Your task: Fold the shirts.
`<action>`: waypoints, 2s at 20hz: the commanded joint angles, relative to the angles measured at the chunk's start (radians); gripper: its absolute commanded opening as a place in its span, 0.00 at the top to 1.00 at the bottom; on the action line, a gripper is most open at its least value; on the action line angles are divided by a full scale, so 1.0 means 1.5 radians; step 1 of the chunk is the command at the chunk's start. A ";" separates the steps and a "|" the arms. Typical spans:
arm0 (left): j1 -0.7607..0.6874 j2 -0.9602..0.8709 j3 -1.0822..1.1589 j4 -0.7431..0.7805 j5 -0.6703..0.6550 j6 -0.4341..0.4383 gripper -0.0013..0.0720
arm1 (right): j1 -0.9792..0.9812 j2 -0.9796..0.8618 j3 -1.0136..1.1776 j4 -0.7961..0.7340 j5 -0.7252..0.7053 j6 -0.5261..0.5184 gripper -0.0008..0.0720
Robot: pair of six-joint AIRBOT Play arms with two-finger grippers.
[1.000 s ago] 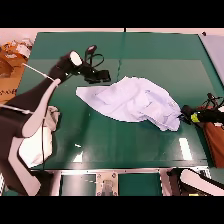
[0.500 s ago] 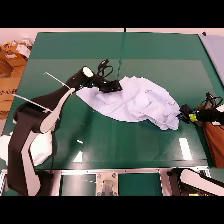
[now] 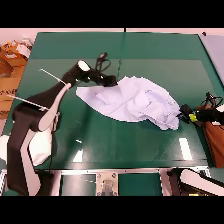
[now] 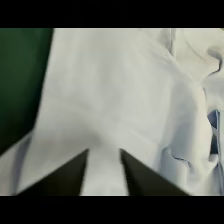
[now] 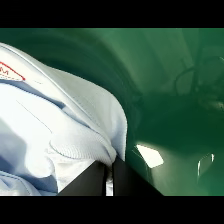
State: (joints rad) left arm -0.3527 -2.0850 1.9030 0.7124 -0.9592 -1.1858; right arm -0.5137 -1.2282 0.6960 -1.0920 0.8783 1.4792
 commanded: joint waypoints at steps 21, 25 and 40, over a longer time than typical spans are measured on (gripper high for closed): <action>-0.020 -0.068 0.047 0.046 -0.094 -0.041 0.95 | 0.000 -0.002 0.001 0.001 -0.017 0.000 0.95; 0.016 -0.054 0.091 0.049 -0.129 -0.066 0.95 | 0.000 0.000 0.028 0.000 0.003 0.000 0.95; 0.063 0.364 0.087 -0.005 -0.207 -0.007 0.95 | 0.001 0.267 0.408 0.199 0.148 -0.099 0.96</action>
State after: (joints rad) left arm -0.2588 -1.6150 2.0377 0.7147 -1.2240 -1.2053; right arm -0.5137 -0.9062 1.2663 -0.8082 1.0748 1.3373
